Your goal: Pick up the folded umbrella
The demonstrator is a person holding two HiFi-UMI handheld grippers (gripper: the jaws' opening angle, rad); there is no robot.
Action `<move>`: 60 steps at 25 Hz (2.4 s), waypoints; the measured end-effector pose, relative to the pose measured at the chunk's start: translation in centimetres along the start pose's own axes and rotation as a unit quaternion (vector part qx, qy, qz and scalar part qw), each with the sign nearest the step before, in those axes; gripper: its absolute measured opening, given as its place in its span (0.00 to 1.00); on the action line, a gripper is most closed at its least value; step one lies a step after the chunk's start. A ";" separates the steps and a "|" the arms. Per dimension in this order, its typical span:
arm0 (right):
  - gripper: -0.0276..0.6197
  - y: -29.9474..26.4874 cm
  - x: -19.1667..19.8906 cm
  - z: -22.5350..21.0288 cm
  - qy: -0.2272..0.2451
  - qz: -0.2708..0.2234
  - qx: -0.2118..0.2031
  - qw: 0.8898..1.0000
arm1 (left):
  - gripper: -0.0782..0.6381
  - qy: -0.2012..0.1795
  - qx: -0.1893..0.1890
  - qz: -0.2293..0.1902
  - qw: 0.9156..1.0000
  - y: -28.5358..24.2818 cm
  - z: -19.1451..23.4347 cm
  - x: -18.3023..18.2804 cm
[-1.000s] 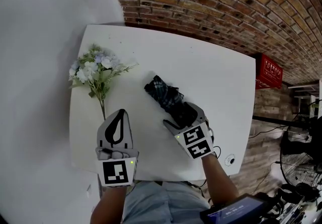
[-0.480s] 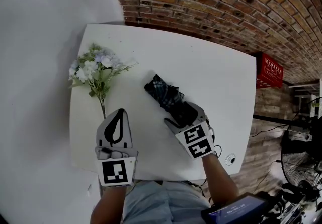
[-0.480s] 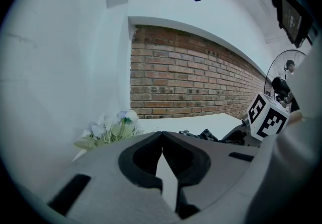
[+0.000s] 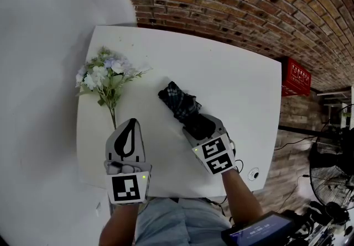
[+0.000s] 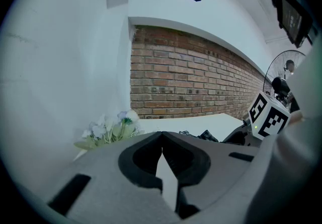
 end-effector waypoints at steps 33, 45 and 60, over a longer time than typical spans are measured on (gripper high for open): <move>0.33 0.3 0.4 0.4 -0.021 -0.019 0.022 0.999 | 0.12 -0.001 -0.005 -0.008 1.000 1.0 0.4 -0.4; 0.33 1.1 -0.5 0.7 -0.034 -0.050 0.024 0.998 | 0.12 -0.006 -0.006 -0.012 1.000 1.6 0.1 -1.0; 0.33 4.1 -2.9 0.5 -0.040 -0.114 0.030 0.992 | 0.12 -0.019 -0.002 -0.027 0.999 2.6 -1.6 -2.5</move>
Point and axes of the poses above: the fingertips, and each gripper's own axes: y backward along the fingers, z to its left, x out of its underside, the point moved 5 cm from there along y, backward along the fingers, and after that the axes turned 8 degrees about -z, right-handed, at the moved point
